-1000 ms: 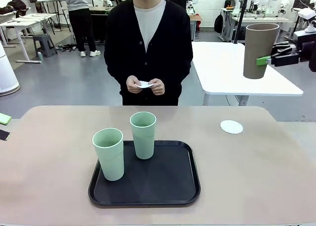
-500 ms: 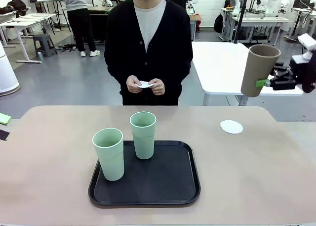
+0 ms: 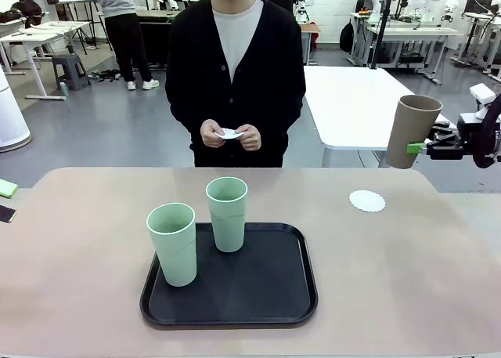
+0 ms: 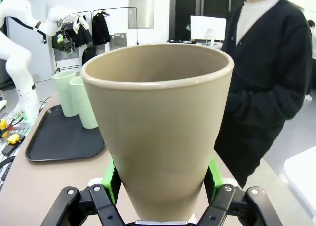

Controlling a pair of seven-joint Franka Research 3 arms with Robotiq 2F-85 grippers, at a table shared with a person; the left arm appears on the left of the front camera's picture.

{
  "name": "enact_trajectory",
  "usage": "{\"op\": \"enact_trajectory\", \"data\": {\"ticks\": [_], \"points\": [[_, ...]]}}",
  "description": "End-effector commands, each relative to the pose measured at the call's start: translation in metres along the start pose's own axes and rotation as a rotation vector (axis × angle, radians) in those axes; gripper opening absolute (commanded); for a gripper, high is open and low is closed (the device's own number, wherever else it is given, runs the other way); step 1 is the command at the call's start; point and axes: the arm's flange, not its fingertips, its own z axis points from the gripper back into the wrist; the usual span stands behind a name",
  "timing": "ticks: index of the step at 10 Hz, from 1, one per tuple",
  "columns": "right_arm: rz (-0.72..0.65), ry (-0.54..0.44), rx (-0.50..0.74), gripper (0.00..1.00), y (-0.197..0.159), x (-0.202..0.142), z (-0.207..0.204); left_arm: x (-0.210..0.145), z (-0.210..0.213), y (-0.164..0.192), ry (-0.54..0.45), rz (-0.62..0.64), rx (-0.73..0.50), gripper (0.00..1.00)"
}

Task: Place coasters on the table and set cups on them.
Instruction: Pick up one Reusable plastic cup and place it on a coaster set by the human.

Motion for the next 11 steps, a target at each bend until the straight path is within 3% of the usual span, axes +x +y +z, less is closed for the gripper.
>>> {"op": "enact_trajectory", "data": {"ticks": [1,5,11], "points": [[-0.062,0.011,-0.014,0.82,-0.018,-0.012,-0.011,0.002,-0.001,-0.001,-0.007,-0.007,-0.012,1.0],[-0.084,0.06,0.038,0.82,-0.023,-0.052,-0.034,0.002,-0.001,-0.001,-0.007,-0.007,-0.012,1.0],[-0.06,0.088,0.106,0.82,-0.019,-0.071,-0.049,0.002,-0.001,-0.001,-0.007,-0.007,-0.012,1.0]]}}
